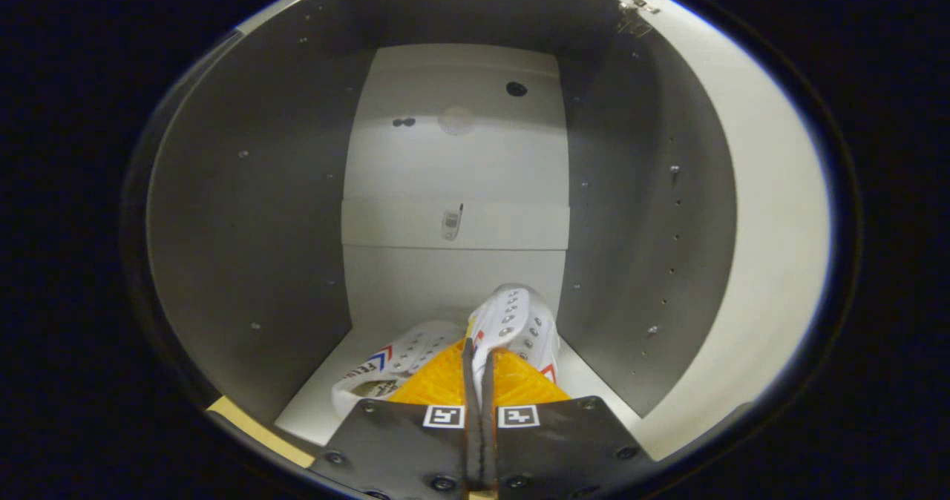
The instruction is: Open the shoe cabinet door, grab the shoes and put them into the shoe cabinet, then close the shoe cabinet door.
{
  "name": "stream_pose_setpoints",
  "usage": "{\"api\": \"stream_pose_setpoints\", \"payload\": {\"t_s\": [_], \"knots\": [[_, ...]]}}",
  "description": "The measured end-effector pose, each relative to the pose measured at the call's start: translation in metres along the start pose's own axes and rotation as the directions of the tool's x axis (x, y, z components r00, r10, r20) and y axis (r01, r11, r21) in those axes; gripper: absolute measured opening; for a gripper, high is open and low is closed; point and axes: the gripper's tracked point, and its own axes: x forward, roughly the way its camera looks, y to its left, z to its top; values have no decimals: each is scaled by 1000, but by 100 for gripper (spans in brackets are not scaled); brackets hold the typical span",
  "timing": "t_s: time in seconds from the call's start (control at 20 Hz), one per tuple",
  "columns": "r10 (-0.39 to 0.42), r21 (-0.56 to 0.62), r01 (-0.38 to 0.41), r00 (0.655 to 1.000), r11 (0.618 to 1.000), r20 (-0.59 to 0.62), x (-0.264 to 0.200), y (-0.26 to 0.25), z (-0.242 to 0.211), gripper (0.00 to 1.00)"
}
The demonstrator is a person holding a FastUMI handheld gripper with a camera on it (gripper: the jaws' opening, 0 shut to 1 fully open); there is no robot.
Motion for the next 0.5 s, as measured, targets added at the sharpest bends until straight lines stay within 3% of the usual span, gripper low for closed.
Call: {"api": "stream_pose_setpoints", "payload": {"t_s": [0.5], "knots": [[-51, -21, 48, 989, 999, -142, 54, -14, -43, 2]]}}
